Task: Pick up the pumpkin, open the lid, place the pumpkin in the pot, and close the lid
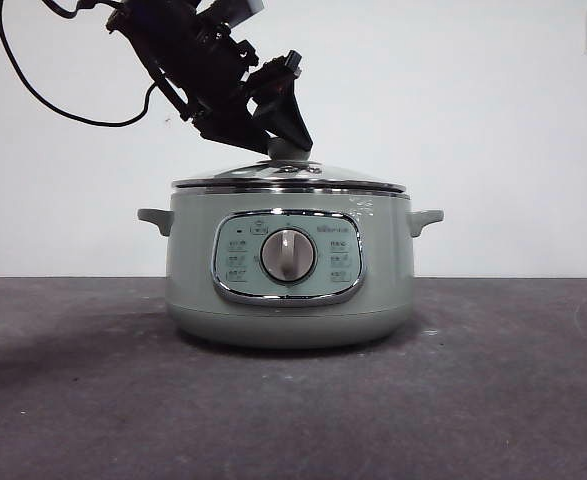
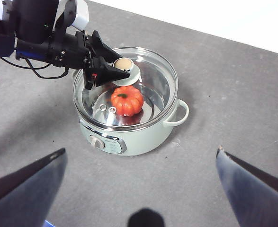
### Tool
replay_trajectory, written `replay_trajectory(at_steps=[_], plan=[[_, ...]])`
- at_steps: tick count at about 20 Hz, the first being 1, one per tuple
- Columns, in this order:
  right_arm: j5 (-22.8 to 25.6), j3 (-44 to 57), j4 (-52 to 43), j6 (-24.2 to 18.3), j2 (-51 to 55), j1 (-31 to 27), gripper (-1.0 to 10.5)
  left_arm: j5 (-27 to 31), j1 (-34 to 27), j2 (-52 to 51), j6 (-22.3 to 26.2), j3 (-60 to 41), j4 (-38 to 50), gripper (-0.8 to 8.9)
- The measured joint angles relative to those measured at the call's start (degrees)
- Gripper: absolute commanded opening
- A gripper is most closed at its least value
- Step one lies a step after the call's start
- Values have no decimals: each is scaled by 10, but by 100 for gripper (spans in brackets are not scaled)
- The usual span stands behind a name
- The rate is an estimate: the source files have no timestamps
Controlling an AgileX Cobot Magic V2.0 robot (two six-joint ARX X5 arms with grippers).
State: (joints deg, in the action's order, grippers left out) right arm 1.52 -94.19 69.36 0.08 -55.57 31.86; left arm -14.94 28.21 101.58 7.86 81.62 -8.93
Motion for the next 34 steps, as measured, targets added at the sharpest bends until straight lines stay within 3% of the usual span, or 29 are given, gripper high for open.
replay_trajectory(at_steps=[9, 10, 13, 14, 19, 23, 27, 29, 32, 33, 34], plan=[[0, 0, 0, 0, 0, 0, 595, 4, 9, 0, -4, 2, -24, 6], [0, 0, 0, 0, 0, 0, 595, 4, 9, 0, -4, 3, -28, 75], [0, 0, 3, 0, 0, 0, 595, 6, 9, 0, -4, 6, -35, 525], [0, 0, 10, 0, 0, 0, 595, 7, 9, -1, -4, 6, -38, 539], [-66, 0, 40, 1, -6, 0, 595, 2, 11, -34, -4, 5, -100, 539], [-87, 0, 57, 2, -19, 0, 594, -2, 12, -117, -4, 5, -170, 533], [-171, 0, 80, 2, -42, 0, 589, -19, 12, -225, -4, 5, -299, 527], [-180, 0, 82, 2, -54, 0, 492, -44, 12, -277, -5, 5, -359, 392], [-188, 0, 82, 2, -64, 0, 225, -52, 12, -345, -15, 5, -429, 40], [-198, 0, 82, 2, -67, 0, 68, -52, 12, -361, -15, 5, -447, -18], [-207, 0, 82, 1, -70, 1, -16, -52, 12, -373, -15, 5, -459, -9]])
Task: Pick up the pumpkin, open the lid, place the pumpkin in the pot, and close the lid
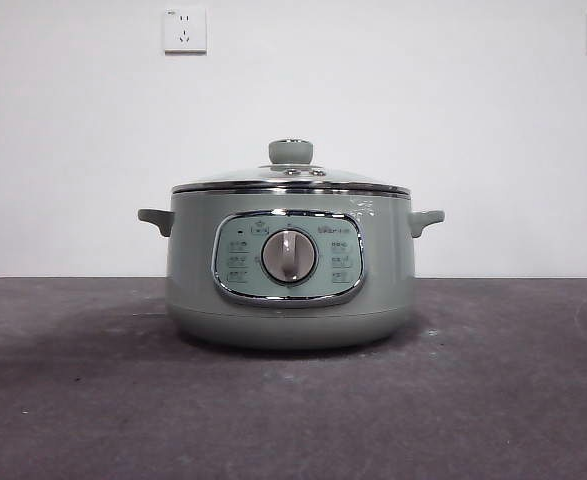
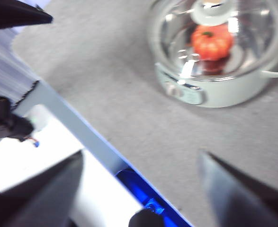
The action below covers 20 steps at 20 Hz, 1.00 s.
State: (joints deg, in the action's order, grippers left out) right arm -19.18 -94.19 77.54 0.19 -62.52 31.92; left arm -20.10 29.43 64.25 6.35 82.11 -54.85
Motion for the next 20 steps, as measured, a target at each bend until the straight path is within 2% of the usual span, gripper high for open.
replay_trajectory(at_steps=[20], plan=[[-2, 0, 0, 7, 2, 0, 0, 13, 0, -22, 0, 0, -30, -3]])
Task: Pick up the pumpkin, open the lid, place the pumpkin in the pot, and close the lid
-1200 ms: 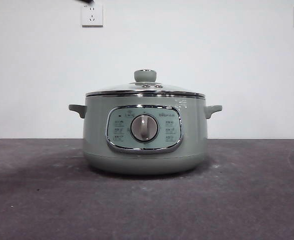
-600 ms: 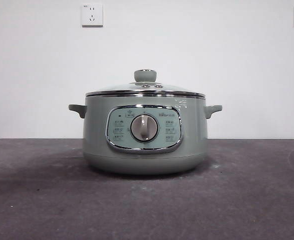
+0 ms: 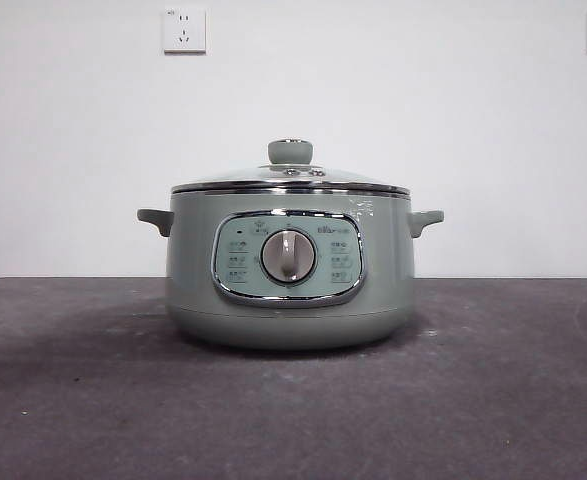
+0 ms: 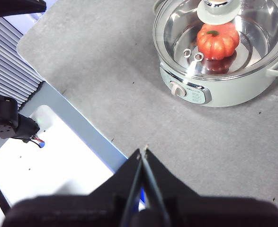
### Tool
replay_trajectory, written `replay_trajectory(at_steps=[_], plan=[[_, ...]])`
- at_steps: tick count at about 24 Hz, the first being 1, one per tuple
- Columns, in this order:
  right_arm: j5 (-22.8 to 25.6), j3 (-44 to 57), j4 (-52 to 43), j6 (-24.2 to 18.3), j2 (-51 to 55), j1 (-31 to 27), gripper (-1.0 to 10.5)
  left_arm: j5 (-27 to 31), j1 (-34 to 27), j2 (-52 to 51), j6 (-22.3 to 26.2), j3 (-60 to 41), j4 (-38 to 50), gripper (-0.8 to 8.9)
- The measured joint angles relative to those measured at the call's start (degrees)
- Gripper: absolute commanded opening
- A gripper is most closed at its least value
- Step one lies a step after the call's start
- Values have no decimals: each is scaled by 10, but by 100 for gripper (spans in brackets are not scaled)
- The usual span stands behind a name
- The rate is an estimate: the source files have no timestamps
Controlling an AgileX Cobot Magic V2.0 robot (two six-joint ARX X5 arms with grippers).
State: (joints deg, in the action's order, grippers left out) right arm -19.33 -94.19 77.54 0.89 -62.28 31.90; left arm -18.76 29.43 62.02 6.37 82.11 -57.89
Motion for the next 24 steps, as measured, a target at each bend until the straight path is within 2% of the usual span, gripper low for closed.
replay_trajectory(at_steps=[3, 7, 10, 14, 18, 24], plan=[[0, 0, 0, 0, 0, 0, 0, 56, -29, -18, 18, -2, 23, -3], [0, 0, 0, 0, 0, 0, 0, 62, -129, -129, 33, -67, 160, -3], [0, 0, 0, 0, 0, 0, 0, 66, -202, -239, 35, -209, 306, -3], [0, 0, 0, 0, 1, 0, 0, 66, -255, -359, 35, -408, 450, -3], [0, 0, 0, 0, 2, 0, 0, 67, -259, -426, 28, -512, 472, -3], [0, 0, 0, 0, 4, 0, 0, 99, -261, -502, 15, -638, 502, -3]])
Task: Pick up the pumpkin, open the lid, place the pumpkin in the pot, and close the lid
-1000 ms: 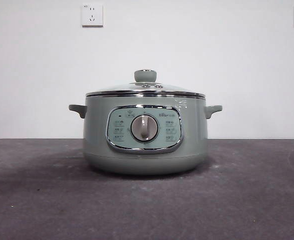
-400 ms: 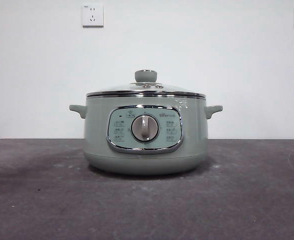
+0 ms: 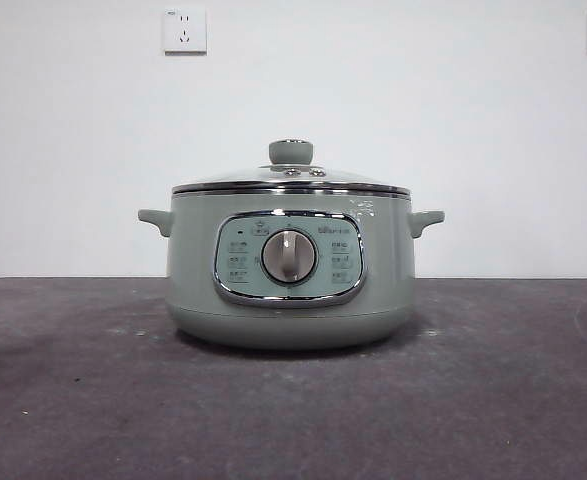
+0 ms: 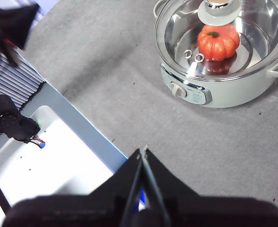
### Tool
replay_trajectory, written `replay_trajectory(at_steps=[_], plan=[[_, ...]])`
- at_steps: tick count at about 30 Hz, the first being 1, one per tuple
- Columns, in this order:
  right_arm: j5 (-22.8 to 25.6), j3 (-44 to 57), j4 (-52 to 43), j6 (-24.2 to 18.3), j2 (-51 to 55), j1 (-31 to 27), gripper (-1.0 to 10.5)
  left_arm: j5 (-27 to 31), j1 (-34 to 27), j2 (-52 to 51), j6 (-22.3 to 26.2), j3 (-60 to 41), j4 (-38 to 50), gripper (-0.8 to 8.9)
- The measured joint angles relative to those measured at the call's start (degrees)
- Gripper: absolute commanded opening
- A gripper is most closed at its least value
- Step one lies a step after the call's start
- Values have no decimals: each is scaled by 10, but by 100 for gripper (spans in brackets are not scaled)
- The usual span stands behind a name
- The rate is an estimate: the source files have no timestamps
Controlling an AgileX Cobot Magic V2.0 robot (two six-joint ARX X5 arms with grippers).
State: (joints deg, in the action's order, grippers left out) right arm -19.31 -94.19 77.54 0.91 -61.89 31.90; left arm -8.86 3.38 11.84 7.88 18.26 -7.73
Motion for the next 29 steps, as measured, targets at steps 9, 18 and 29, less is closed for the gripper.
replay_trajectory(at_steps=[9, 18, 29], plan=[[0, 0, 0, 0, 0, 0, 0, 30, 0, -84, -5, -116, 1, -3], [0, 0, 0, 0, 0, 0, 0, 29, 0, -111, -24, -165, 1, -3], [0, 0, 0, 0, 0, 0, 0, 19, 0, -111, -37, -172, -22, -3]])
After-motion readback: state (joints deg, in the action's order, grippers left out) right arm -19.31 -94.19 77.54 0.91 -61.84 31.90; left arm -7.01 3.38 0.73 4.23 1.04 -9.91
